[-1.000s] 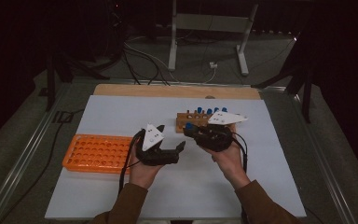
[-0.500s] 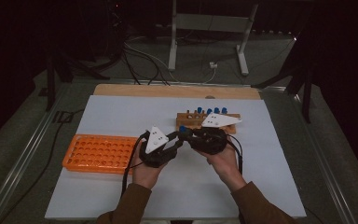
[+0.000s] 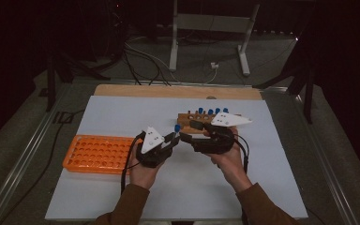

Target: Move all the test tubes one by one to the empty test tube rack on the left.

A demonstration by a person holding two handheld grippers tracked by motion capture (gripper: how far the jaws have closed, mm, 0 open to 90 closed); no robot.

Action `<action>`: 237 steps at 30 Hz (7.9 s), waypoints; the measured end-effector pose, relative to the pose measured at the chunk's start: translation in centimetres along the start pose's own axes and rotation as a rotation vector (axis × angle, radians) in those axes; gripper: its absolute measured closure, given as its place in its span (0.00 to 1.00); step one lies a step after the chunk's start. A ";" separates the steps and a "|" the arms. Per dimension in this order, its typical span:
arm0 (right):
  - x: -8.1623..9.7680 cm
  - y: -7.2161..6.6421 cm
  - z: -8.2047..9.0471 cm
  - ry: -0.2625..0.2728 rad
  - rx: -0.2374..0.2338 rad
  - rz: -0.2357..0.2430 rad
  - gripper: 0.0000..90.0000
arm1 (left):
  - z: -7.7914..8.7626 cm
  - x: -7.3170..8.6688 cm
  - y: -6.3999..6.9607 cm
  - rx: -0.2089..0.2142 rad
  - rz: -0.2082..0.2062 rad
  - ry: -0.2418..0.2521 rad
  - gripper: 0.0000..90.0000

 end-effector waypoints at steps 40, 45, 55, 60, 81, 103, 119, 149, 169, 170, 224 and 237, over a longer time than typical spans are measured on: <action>10.4 7.0 6.4 0.012 0.355 -0.157 0.00 | 7.4 6.5 -5.4 -0.118 0.131 0.044 0.87; 11.3 7.1 6.7 0.009 0.366 -0.168 0.00 | 7.9 7.4 -5.7 -0.124 0.142 0.044 0.87; 12.3 7.3 7.2 0.012 0.374 -0.189 0.00 | 8.5 9.5 -6.2 -0.136 0.170 0.032 0.86; 12.7 7.4 7.3 0.022 0.372 -0.202 0.00 | 8.8 10.3 -6.3 -0.133 0.171 0.021 0.86; 13.3 7.5 7.4 0.026 0.377 -0.218 0.00 | 7.8 10.7 -6.2 -0.115 0.159 0.038 0.86; 13.6 7.5 7.7 0.027 0.378 -0.218 0.00 | 5.6 12.9 -5.6 -0.125 0.081 -0.225 0.87; 13.7 7.4 7.3 0.013 0.373 -0.215 0.00 | 5.2 12.8 -5.4 -0.133 0.083 -0.234 0.86; 7.7 9.3 7.2 0.032 0.439 -0.166 0.02 | 9.2 12.9 -7.7 -0.239 0.300 0.012 0.01; 5.7 15.2 1.8 -0.056 0.457 -0.273 0.53 | 9.3 13.4 -8.0 -0.252 0.338 0.019 0.01; 5.6 15.4 1.5 -0.063 0.460 -0.272 0.56 | 9.3 13.4 -8.0 -0.251 0.340 0.020 0.01; 2.1 13.8 3.3 -0.035 0.501 -0.210 0.85 | 9.3 13.5 -8.0 -0.251 0.335 0.013 0.01; 2.8 11.4 3.6 -0.068 0.431 -0.146 0.85 | 9.4 12.4 -7.2 -0.243 0.335 0.031 0.01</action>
Point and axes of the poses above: each handheld gripper's, and its own axes: z roughly backward along the jaws, x roughly out of its underside, y roughly to its right, the point moved 3 cm from there along -z, roughly forward along the jaws, and after that the axes turned 15 degrees about -y, right-handed, at the moved point
